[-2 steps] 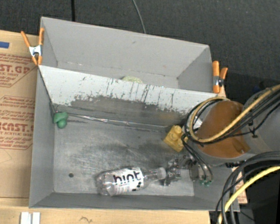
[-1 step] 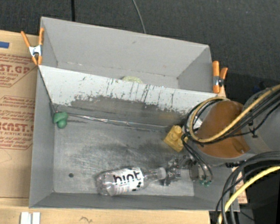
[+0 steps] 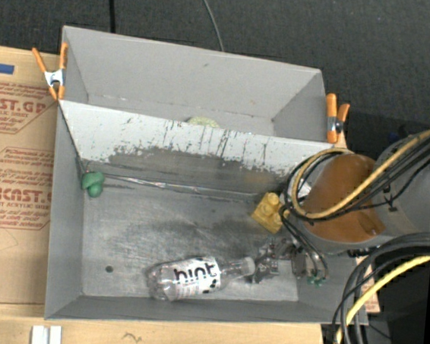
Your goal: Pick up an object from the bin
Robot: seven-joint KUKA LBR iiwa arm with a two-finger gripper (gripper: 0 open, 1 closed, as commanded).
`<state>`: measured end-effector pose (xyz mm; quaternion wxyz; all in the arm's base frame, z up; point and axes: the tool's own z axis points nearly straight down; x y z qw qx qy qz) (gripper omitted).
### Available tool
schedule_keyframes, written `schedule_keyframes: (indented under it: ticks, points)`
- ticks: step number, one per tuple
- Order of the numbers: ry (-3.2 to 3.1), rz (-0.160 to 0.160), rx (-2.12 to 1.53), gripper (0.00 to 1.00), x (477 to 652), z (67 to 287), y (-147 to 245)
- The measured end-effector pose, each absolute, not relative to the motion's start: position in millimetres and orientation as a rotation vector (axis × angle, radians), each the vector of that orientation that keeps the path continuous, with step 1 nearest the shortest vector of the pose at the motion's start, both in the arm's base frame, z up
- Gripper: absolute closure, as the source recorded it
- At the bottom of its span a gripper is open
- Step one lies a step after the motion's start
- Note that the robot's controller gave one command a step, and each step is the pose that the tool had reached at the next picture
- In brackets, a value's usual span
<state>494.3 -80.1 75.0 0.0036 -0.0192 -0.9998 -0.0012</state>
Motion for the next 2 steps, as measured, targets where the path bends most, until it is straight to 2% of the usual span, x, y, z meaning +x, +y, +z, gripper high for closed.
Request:
schedule_keyframes:
  ticks: [2]
  points:
    - [-3.137,-0.002,-0.061,1.0,494.3,95,-80]
